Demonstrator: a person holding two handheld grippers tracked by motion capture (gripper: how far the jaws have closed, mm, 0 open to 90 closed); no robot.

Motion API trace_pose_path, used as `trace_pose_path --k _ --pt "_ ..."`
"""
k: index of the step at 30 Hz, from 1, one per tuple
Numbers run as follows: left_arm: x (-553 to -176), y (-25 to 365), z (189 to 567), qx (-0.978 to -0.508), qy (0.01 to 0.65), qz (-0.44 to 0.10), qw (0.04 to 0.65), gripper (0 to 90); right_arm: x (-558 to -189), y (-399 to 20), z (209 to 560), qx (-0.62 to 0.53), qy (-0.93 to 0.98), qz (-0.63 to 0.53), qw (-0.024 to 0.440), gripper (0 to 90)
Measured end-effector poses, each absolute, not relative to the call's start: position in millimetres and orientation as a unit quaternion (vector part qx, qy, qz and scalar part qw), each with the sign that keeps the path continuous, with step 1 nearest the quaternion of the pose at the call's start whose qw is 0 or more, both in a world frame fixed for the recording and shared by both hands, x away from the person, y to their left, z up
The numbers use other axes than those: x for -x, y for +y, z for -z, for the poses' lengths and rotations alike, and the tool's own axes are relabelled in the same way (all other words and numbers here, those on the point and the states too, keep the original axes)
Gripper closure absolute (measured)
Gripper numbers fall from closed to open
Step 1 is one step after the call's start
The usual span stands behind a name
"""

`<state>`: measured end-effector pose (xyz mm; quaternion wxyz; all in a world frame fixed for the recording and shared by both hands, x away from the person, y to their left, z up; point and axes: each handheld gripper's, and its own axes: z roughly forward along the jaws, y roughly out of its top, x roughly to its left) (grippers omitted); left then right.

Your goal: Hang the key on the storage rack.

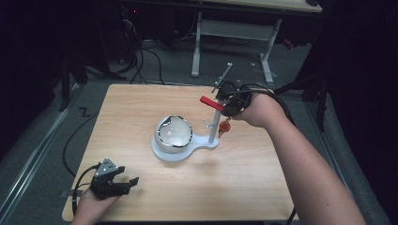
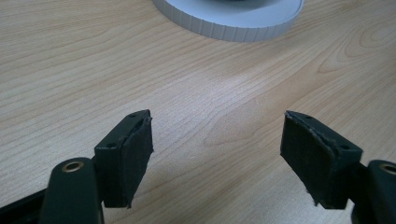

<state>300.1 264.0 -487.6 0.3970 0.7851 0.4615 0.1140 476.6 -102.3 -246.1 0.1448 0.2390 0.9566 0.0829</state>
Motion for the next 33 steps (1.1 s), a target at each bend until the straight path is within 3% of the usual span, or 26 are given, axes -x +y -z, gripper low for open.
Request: trace_pose_path --k 19,33 --pt "-301.0 259.6 487.2 -0.789 0.456 -0.114 0.394 26.1 -454.2 -136.5 229.0 -0.284 0.937 -0.121 0.162 66.3" --pt "-301.1 257.7 489.9 -0.793 0.453 -0.111 0.391 26.1 -440.4 -178.2 277.7 -0.345 0.906 -0.162 0.184 58.4"
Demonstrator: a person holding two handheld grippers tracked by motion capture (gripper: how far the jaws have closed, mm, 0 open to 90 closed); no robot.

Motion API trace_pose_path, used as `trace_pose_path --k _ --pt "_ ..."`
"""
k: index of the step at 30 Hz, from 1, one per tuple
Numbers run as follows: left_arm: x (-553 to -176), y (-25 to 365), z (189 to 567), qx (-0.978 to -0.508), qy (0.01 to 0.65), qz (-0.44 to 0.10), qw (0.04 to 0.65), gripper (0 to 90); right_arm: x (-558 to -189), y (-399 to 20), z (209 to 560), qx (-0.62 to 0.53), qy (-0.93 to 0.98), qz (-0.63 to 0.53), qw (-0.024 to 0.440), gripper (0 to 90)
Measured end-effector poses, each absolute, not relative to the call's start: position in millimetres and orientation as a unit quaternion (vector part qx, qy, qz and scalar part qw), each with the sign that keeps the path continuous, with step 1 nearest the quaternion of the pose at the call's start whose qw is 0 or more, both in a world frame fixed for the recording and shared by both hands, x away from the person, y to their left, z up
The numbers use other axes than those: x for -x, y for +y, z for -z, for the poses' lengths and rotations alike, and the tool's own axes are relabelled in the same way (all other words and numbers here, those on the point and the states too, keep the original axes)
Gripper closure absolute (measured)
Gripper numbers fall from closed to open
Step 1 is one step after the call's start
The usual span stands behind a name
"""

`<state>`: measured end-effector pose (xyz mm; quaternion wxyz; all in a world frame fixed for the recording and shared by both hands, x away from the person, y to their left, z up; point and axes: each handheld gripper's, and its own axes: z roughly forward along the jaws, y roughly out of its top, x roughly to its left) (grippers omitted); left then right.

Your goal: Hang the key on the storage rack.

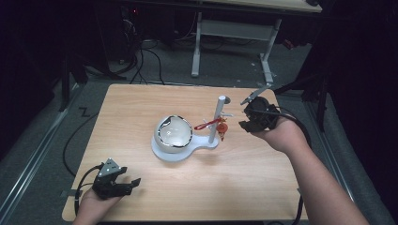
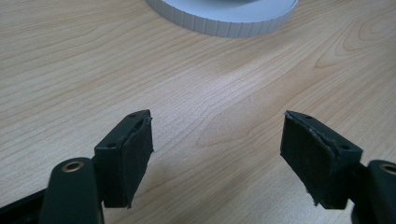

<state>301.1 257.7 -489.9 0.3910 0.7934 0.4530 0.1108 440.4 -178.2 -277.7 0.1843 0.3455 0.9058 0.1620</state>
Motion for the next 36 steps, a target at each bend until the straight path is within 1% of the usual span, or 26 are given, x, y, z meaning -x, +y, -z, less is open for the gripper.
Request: trace_pose_path --k 2,3,4,5,7,10,12,13,14,15,16,19,20,21,23,26,29,30,32,34,35,36 --pt "-301.1 257.4 490.3 -0.794 0.452 -0.111 0.390 26.1 -439.5 -180.2 281.4 -0.348 0.903 -0.165 0.188 57.8" --pt "-301.1 256.9 491.0 -0.794 0.453 -0.110 0.390 26.1 -437.0 -186.2 292.4 -0.358 0.896 -0.174 0.197 54.0" --pt "-301.1 256.9 491.0 -0.794 0.453 -0.110 0.390 26.0 -436.2 -188.4 296.1 -0.362 0.892 -0.180 0.201 51.3" --pt "-301.1 256.7 491.5 -0.794 0.453 -0.109 0.391 26.0 -436.2 -188.4 296.1 -0.362 0.892 -0.180 0.201 51.3" --pt "-301.2 256.4 492.0 -0.795 0.453 -0.108 0.390 26.1 -433.5 -195.4 307.2 -0.384 0.879 -0.198 0.202 48.2" --pt "-301.3 255.8 493.1 -0.795 0.453 -0.108 0.389 26.1 -424.5 -205.4 328.2 -0.391 0.870 -0.215 0.210 41.5" --pt "-301.4 255.8 493.5 -0.795 0.453 -0.107 0.389 26.1 -418.7 -211.4 340.4 -0.402 0.862 -0.224 0.212 39.1" --pt "-301.4 255.7 493.8 -0.795 0.453 -0.107 0.388 26.1 -418.7 -211.4 340.4 -0.402 0.862 -0.224 0.212 39.1" --pt "-301.3 255.7 494.0 -0.796 0.452 -0.108 0.387 26.1 -415.5 -214.9 347.0 -0.409 0.857 -0.230 0.213 36.8" --pt "-301.2 255.5 494.3 -0.797 0.452 -0.108 0.387 26.1 -406.7 -222.3 363.1 -0.424 0.846 -0.243 0.212 33.3" --pt "-301.1 255.4 494.5 -0.797 0.451 -0.108 0.387 26.1 -406.7 -222.3 363.1 -0.424 0.846 -0.243 0.212 33.3" --pt "-301.1 254.6 495.7 -0.799 0.450 -0.108 0.385 26.0 -392.3 -229.6 383.7 -0.430 0.838 -0.248 0.226 29.7" --pt "-301.3 254.2 496.2 -0.799 0.450 -0.108 0.384 26.0 -385.5 -232.9 393.1 -0.436 0.832 -0.252 0.231 26.9" --pt "-301.5 253.9 496.6 -0.800 0.449 -0.108 0.383 25.5 -374.5 -238.4 407.9 -0.453 0.818 -0.252 0.250 21.2" --pt "-301.5 253.1 497.5 -0.800 0.447 -0.106 0.385 25.3 -370.7 -240.7 413.5 -0.461 0.812 -0.252 0.254 19.6" --pt "-301.0 251.1 498.5 -0.800 0.441 -0.104 0.393 23.1 -349.5 -253.2 442.3 -0.477 0.791 -0.268 0.273 16.7" --pt "-302.6 250.3 499.1 -0.798 0.447 -0.108 0.389 21.7 -340.5 -257.8 455.2 -0.484 0.787 -0.272 0.269 15.4" --pt "-305.3 251.2 499.1 -0.787 0.465 -0.107 0.390 17.5 -335.2 -260.9 462.9 -0.483 0.793 -0.267 0.260 14.0" --pt "-306.5 252.5 499.5 -0.780 0.476 -0.107 0.393 15.9 -334.2 -261.6 463.8 -0.482 0.797 -0.264 0.252 13.6" --pt "-307.3 253.2 499.9 -0.775 0.482 -0.110 0.392 14.2 -329.9 -263.3 467.3 -0.470 0.801 -0.260 0.264 14.7" --pt "-308.0 253.6 500.1 -0.775 0.484 -0.112 0.390 12.1 -326.0 -263.1 474.8 -0.457 0.808 -0.263 0.264 14.6" --pt "-308.6 253.6 500.2 -0.774 0.488 -0.114 0.388 12.1 -326.0 -263.1 474.8 -0.457 0.808 -0.263 0.264 14.6"
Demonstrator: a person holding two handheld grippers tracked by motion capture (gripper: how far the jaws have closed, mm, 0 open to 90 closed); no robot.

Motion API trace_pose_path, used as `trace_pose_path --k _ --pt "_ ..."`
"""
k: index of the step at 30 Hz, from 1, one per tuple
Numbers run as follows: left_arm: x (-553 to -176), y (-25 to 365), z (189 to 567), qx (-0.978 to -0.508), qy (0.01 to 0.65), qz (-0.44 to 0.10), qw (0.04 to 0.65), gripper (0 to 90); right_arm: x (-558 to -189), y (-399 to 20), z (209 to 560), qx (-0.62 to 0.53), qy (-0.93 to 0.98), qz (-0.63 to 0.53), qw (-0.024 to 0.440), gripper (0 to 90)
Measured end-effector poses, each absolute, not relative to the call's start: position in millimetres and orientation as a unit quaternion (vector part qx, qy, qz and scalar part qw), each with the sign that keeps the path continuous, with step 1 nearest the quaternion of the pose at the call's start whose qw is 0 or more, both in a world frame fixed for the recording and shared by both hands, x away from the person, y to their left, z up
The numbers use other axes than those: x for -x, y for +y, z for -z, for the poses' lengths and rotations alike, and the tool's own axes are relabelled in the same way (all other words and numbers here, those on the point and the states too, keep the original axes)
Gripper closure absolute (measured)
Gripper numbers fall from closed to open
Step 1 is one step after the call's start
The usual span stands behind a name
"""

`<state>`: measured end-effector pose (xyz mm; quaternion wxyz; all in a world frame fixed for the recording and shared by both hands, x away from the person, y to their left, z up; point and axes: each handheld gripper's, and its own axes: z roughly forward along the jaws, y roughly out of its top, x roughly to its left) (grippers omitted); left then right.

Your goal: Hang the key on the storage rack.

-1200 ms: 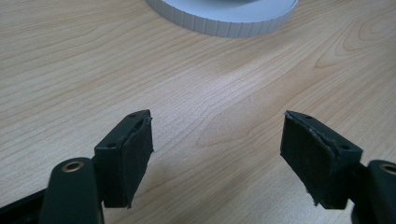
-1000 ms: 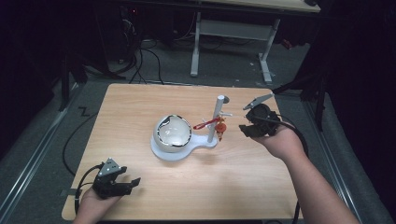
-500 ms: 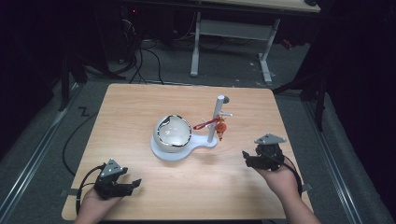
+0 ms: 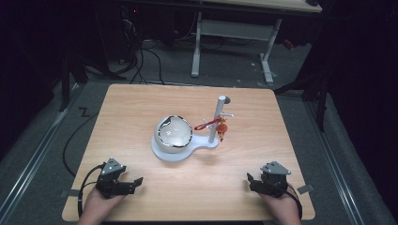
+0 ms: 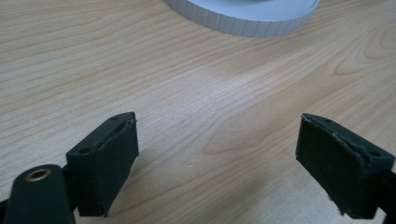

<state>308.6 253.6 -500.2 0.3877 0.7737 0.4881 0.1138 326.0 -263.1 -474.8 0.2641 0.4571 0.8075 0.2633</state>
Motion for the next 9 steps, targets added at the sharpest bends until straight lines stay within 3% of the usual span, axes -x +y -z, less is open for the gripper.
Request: trace_pose_path --k 3,9 --pt "-311.2 251.2 499.5 -0.768 0.497 -0.119 0.387 7.0 -329.2 -261.2 482.1 -0.457 0.816 -0.268 0.231 13.1" --pt "-316.1 243.5 493.6 -0.767 0.489 -0.124 0.398 1.5 -320.5 -262.3 477.7 -0.458 0.805 -0.295 0.234 10.1"
